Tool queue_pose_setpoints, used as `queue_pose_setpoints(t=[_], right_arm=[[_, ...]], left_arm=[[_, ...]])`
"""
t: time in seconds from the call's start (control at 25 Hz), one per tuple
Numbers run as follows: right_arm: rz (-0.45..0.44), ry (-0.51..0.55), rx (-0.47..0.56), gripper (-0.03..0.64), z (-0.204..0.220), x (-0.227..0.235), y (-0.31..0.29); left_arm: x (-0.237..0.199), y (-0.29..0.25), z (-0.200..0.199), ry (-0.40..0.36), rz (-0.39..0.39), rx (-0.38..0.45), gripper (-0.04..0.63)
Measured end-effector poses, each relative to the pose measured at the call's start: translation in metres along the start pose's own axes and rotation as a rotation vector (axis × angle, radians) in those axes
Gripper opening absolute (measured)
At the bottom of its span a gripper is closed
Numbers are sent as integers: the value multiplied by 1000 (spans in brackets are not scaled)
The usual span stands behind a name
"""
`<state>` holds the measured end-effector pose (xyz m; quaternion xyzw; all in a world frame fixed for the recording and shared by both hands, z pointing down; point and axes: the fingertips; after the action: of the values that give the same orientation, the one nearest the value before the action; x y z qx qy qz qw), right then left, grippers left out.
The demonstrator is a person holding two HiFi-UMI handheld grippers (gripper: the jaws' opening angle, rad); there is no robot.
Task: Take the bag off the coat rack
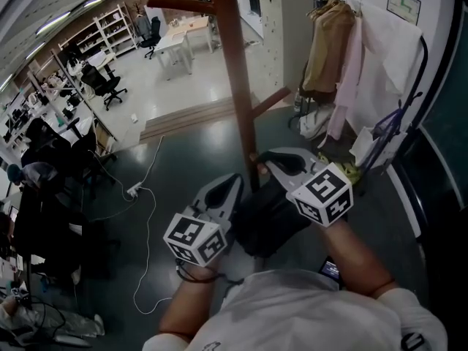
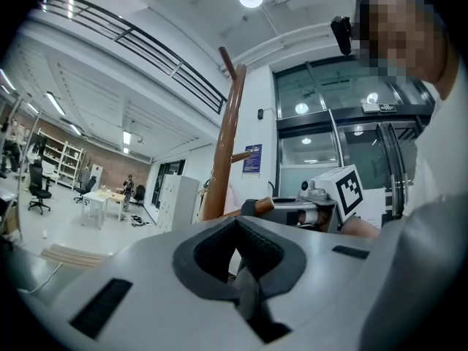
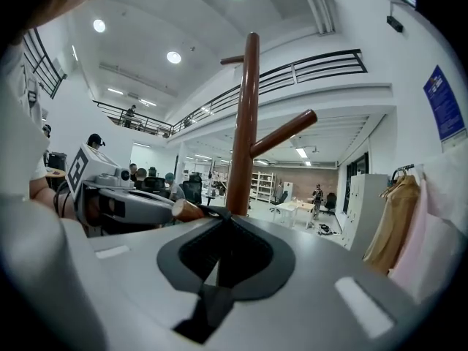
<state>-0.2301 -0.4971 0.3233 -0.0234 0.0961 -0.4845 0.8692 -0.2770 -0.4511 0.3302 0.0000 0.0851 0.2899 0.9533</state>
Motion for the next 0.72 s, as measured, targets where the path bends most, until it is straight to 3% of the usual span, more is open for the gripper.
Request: queue_pose_setpoints(t=[0.72], right_arm=[[-103, -52, 116, 23, -19, -18, 81]], left_arm=[[70, 1, -2, -34, -87, 31, 2]])
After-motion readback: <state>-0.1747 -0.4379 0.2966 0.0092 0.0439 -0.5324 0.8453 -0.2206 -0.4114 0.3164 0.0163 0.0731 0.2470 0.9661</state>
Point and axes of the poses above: the fingertips, and each gripper's own axes: y backward along the fingers, x to its right, z out of its underside, and after that the axes turned 7 degrees about z, right-handed
